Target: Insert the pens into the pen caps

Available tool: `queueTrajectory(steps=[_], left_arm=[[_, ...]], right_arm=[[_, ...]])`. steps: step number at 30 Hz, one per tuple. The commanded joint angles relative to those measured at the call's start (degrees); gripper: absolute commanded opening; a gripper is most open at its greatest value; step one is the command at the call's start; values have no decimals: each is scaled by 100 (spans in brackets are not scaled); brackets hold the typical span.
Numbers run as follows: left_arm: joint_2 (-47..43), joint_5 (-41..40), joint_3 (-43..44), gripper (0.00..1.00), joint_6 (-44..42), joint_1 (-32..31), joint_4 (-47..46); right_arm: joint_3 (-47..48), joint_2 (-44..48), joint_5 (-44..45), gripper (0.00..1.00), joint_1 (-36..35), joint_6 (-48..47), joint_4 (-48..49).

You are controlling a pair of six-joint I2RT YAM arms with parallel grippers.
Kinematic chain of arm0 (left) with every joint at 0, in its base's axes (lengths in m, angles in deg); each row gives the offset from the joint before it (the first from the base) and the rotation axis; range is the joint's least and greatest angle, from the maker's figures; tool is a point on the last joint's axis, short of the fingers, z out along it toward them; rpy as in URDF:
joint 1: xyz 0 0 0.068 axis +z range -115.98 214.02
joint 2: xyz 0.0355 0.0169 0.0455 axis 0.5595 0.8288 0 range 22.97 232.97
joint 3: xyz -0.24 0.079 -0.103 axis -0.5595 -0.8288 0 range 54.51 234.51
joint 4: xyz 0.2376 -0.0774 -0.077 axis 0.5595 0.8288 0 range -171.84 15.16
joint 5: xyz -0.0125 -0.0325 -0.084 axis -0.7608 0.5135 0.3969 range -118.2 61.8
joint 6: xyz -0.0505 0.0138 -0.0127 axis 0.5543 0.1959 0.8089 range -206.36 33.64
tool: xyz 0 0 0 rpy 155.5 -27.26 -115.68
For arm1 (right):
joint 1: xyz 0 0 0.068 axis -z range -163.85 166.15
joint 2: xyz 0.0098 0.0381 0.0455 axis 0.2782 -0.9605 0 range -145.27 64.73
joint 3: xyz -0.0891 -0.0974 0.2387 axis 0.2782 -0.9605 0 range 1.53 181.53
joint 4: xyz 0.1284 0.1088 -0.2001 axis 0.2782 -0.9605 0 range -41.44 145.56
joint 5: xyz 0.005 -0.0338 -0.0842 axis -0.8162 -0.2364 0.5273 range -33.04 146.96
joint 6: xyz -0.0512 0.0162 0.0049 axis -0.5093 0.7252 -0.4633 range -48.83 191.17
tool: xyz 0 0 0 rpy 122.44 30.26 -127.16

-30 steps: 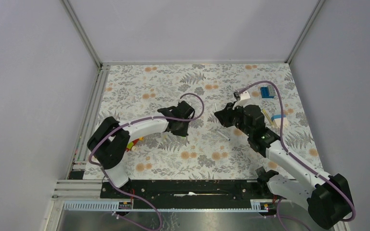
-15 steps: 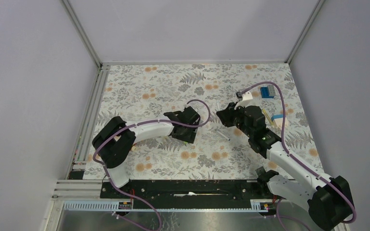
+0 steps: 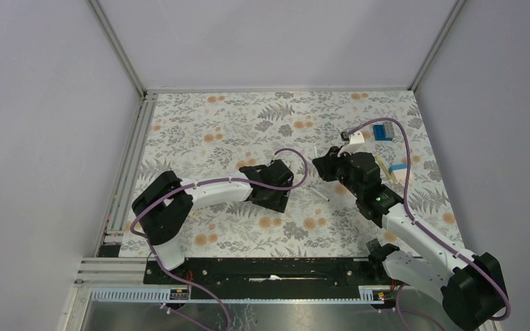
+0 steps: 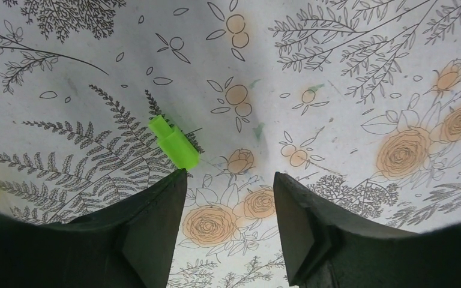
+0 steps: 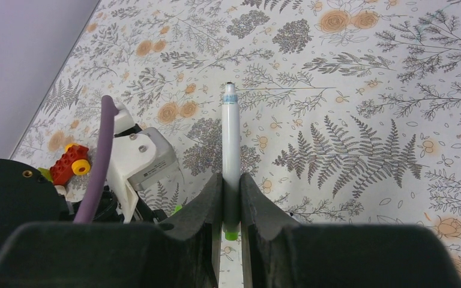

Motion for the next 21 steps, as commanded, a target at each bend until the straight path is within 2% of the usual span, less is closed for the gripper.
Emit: queueTrajectory(steps=[1,10,16,21], left_arm=[[-356,94,84,61,245,-59,-154],[-125,565,70,62,558,-172,-709],[170,337,153,63,752,-173,-844],[422,-114,263,63,869,-173,-529]], right_arm=[[-12,92,258,0,-26,51,139],[7,16,284,0,-28,73,175],[7,16,284,0,-27,58,170],[6,38,293,0,-24,45,148]])
